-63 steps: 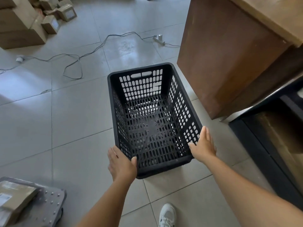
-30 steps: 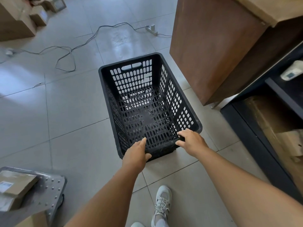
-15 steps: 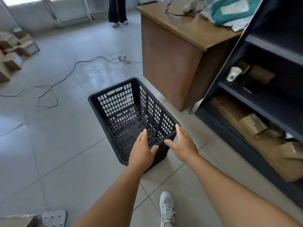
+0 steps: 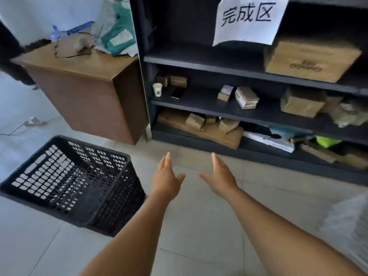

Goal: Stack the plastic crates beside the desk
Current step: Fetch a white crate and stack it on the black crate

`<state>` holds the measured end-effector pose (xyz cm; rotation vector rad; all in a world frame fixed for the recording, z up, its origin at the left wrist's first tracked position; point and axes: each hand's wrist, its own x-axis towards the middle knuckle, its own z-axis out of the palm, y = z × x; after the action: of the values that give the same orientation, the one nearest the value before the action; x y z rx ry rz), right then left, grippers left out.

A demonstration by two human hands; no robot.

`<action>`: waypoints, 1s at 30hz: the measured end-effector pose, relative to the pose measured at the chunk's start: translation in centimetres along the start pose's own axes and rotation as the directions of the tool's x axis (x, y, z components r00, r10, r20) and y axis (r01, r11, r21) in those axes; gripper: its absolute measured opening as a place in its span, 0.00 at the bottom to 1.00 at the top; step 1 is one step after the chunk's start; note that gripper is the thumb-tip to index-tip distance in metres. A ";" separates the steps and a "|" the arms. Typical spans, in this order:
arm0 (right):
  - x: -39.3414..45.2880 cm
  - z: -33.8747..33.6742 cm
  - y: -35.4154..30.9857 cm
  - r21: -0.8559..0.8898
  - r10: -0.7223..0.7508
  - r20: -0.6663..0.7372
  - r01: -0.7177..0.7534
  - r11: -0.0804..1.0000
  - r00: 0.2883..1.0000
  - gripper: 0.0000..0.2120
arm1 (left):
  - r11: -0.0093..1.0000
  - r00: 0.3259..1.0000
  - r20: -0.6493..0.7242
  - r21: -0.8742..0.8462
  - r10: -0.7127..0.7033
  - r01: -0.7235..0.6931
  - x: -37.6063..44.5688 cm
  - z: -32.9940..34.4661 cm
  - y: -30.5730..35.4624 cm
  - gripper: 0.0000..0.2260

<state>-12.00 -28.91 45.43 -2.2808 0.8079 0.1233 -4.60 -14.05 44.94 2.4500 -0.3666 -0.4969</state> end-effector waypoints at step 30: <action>-35.2 -26.2 49.2 0.207 0.671 -0.418 -0.655 0.727 0.613 0.40 | 0.553 0.594 0.562 0.268 0.576 -0.789 -26.7 38.3 37.5 0.37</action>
<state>-72.41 -55.18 46.72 -1.8668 1.8917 -0.1202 -50.20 -52.83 46.22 2.3275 -1.7998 -0.5966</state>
